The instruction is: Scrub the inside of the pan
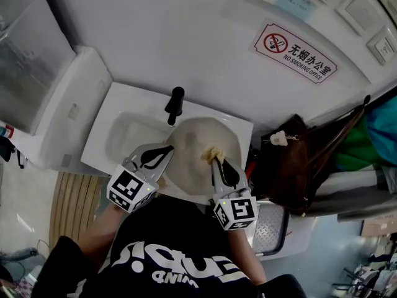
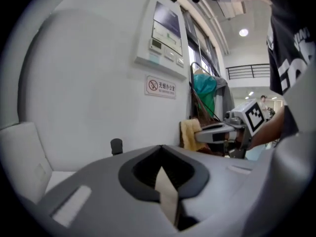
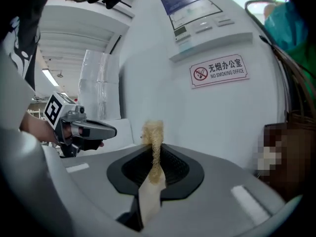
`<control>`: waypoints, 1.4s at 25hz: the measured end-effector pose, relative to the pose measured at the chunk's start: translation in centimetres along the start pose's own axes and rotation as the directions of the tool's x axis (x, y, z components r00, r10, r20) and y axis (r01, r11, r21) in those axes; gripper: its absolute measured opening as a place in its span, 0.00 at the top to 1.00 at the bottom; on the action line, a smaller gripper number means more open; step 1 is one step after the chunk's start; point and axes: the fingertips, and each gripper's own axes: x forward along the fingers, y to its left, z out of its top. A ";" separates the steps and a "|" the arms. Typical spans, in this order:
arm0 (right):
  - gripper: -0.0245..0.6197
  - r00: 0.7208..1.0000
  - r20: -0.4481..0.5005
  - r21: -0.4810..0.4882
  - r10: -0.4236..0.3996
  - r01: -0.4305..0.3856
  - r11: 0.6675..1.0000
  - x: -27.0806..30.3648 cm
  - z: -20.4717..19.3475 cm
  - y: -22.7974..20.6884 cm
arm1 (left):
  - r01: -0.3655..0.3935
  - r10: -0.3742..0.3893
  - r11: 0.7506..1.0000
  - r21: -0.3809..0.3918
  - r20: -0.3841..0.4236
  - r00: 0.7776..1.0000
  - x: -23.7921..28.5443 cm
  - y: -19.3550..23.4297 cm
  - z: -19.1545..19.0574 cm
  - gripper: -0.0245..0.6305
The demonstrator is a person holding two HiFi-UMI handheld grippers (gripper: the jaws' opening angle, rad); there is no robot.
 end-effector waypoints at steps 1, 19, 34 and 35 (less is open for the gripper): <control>0.88 1.000 0.018 -0.005 -0.004 0.004 1.000 -0.1 0.1 -0.1 | -0.019 0.019 1.000 -0.006 0.026 0.999 -0.1 0.4 0.2 0.97; 0.88 0.998 0.052 -0.069 0.029 -0.026 0.997 0.5 0.0 0.9 | -0.170 0.175 0.984 -0.053 0.104 0.979 -0.8 3.2 -0.9 0.97; 0.88 0.999 0.042 -0.059 0.035 -0.033 0.998 0.5 -0.5 1.2 | -0.174 0.179 0.983 -0.055 0.093 0.980 -0.6 2.8 -1.1 0.97; 0.88 0.999 0.043 -0.059 0.034 -0.031 0.998 0.5 -0.4 1.2 | -0.174 0.179 0.983 -0.056 0.092 0.980 -0.6 2.8 -1.1 0.97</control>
